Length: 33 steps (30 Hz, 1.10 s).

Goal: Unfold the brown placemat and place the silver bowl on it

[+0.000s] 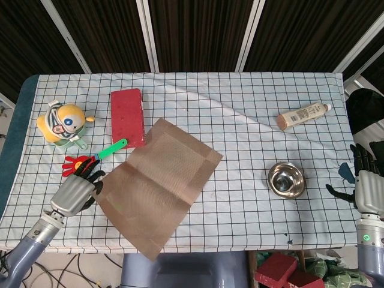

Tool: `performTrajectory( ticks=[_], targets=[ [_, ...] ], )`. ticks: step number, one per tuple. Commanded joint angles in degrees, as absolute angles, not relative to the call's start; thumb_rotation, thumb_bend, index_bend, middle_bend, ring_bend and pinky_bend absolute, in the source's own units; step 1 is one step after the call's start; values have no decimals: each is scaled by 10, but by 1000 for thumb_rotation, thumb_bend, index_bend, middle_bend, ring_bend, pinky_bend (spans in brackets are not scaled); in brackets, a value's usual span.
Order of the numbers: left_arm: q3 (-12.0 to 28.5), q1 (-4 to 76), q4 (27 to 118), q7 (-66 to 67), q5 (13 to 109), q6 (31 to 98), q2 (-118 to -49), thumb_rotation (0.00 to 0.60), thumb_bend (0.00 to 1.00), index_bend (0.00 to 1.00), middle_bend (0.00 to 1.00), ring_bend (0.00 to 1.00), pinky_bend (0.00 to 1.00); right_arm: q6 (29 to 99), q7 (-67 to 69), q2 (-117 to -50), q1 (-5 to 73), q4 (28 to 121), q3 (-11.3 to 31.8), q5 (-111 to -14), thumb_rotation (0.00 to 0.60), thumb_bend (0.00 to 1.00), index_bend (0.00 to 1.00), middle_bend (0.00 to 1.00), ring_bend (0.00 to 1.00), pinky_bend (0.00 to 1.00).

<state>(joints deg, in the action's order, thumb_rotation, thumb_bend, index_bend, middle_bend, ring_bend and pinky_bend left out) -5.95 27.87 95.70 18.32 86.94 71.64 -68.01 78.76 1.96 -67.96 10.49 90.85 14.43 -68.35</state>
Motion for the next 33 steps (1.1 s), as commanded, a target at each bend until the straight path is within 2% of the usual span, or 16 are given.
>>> performTrajectory(
  ticks=[1,8,23,25,28,30,33],
  targets=[
    [-37,273,940,203,848,723,-693,600,424,620,267,37,74,787,20,-679,105,909,145,-683,600,80,0,0,14,184],
    [7,283,902,262,805,713,-727,600,424,619,267,37,73,786,21,-679,105,911,144,-683,600,80,0,0,14,184],
    [67,327,802,327,752,675,-800,600,420,603,262,48,73,782,20,-677,105,913,142,-684,600,80,0,0,14,184],
    [69,328,801,328,750,675,-803,600,367,538,241,48,71,782,19,-677,105,913,142,-684,600,80,0,0,14,184],
    [69,325,809,320,749,678,-804,600,143,343,170,47,61,783,21,-676,105,916,142,-684,600,80,0,0,14,184],
    [67,320,819,310,750,683,-800,600,63,249,142,45,54,782,22,-675,105,916,142,-684,600,80,0,0,14,184],
    [64,304,845,286,755,701,-789,600,17,147,115,40,50,781,21,-674,105,918,141,-686,600,80,0,0,14,184]
  ],
)
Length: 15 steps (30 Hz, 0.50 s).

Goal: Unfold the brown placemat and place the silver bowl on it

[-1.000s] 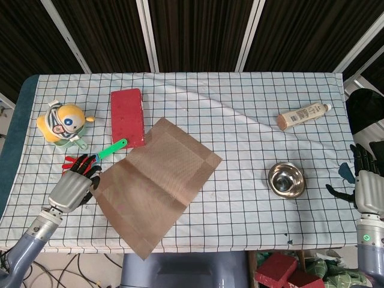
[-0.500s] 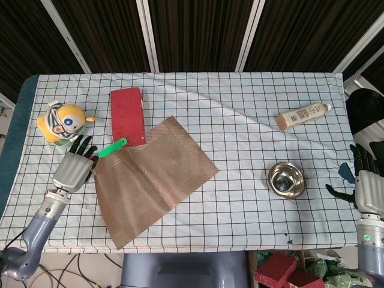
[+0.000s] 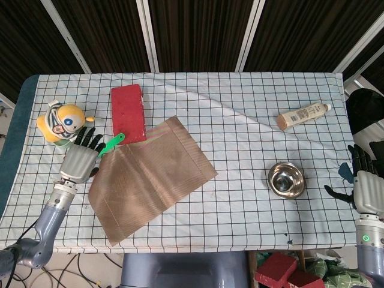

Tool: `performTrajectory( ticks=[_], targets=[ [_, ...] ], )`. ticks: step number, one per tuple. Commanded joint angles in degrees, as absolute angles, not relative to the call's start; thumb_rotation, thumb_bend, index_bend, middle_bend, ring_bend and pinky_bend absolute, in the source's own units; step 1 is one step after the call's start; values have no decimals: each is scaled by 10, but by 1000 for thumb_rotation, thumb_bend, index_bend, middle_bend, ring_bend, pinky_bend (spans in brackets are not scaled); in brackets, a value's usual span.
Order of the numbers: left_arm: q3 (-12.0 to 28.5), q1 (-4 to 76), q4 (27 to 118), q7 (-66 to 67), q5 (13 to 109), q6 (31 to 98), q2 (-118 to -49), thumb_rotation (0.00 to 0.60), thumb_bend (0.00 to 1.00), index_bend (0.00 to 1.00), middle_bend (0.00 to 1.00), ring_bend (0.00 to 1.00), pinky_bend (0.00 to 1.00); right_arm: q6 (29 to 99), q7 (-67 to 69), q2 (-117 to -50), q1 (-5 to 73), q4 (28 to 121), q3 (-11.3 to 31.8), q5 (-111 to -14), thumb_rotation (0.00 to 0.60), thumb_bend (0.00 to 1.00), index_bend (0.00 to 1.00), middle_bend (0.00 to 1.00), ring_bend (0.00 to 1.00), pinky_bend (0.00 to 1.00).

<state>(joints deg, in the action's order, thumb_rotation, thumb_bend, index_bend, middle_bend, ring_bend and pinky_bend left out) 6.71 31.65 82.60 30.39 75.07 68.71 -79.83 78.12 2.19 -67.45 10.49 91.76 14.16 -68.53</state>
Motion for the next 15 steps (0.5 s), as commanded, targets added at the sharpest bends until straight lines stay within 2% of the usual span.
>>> performTrajectory(
  ticks=[1,8,15],
  targets=[
    [61,296,858,274,761,712,-781,600,13,134,111,40,49,781,21,-673,105,919,140,-687,600,80,0,0,14,184],
    [44,236,920,196,805,797,-734,600,8,121,104,40,49,788,20,-670,107,925,142,-699,600,67,0,0,14,184],
    [43,181,922,146,821,883,-726,600,9,119,92,38,44,800,20,-667,112,934,147,-717,600,37,3,0,16,184]
  ],
)
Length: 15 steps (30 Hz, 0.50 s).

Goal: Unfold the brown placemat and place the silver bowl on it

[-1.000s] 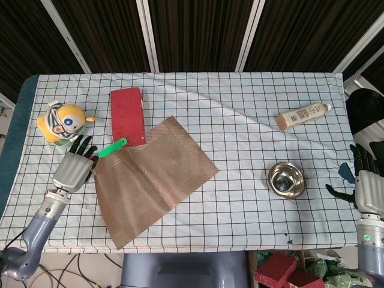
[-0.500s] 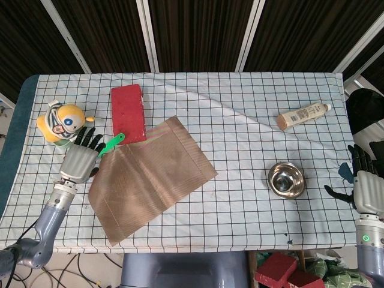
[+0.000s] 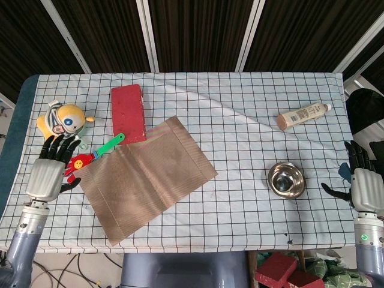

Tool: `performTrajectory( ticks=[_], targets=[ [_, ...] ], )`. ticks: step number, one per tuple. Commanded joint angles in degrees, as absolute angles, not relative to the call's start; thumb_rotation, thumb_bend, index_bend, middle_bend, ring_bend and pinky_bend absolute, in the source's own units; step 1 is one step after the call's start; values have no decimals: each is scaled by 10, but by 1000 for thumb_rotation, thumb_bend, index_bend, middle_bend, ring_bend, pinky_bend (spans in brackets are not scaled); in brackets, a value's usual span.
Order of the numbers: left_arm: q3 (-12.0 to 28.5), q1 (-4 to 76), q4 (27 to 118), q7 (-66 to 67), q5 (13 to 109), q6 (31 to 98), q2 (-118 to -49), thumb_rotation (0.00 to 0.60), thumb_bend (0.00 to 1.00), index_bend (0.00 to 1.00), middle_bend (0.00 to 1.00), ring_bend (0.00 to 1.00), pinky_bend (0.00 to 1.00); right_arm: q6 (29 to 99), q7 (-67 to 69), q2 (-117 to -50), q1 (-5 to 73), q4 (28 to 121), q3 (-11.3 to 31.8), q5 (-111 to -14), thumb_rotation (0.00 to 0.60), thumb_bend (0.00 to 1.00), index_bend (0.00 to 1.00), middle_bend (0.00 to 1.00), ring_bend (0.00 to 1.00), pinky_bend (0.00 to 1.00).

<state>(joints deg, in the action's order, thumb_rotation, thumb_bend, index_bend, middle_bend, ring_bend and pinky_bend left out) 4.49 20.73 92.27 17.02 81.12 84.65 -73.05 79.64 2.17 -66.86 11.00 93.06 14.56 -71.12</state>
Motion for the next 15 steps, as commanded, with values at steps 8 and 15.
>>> performTrajectory(
  ticks=[8,15],
  targets=[
    [47,136,870,96,817,938,-745,600,9,108,74,36,42,790,-18,-654,138,946,144,-762,600,37,59,1,20,184],
    [61,138,851,72,820,936,-756,600,9,97,67,36,43,720,-85,-643,206,965,144,-807,600,32,75,39,60,207]
  ],
)
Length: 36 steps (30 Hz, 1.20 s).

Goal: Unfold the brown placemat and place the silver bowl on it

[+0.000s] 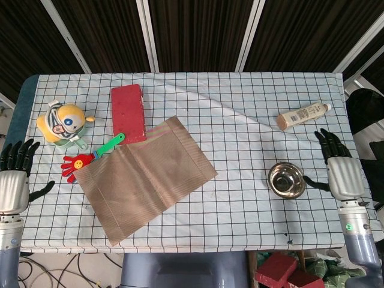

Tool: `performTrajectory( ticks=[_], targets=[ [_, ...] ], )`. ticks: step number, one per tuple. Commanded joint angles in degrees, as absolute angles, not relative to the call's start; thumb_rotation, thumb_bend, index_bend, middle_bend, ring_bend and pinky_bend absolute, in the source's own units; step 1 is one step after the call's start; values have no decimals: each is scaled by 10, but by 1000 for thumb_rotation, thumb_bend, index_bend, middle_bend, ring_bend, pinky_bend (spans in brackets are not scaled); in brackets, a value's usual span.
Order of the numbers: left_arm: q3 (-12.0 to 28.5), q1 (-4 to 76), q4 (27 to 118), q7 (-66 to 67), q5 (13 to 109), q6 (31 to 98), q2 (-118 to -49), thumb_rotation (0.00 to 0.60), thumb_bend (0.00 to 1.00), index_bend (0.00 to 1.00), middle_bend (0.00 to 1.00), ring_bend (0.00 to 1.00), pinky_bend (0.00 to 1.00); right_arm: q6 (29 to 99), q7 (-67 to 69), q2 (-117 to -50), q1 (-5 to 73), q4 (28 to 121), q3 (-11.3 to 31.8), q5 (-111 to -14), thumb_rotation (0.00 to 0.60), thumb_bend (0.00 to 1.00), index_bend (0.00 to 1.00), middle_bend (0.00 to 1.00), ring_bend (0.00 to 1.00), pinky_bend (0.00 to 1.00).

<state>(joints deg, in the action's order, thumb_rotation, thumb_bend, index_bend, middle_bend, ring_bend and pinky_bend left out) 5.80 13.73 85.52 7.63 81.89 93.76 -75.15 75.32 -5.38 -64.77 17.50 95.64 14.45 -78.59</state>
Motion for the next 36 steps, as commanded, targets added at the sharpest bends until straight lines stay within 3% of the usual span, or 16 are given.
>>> performTrajectory(
  ticks=[1,17,36],
  targets=[
    [62,138,851,71,819,935,-757,600,9,97,66,36,43,707,-96,-643,218,966,145,-812,600,31,79,45,67,210],
    [82,139,846,64,811,920,-765,600,9,97,61,36,43,499,-218,-729,404,927,160,-779,600,0,142,103,116,246],
    [96,137,848,47,805,907,-763,600,9,97,57,37,43,467,-216,-875,473,801,135,-756,600,0,159,103,116,246]
  ],
)
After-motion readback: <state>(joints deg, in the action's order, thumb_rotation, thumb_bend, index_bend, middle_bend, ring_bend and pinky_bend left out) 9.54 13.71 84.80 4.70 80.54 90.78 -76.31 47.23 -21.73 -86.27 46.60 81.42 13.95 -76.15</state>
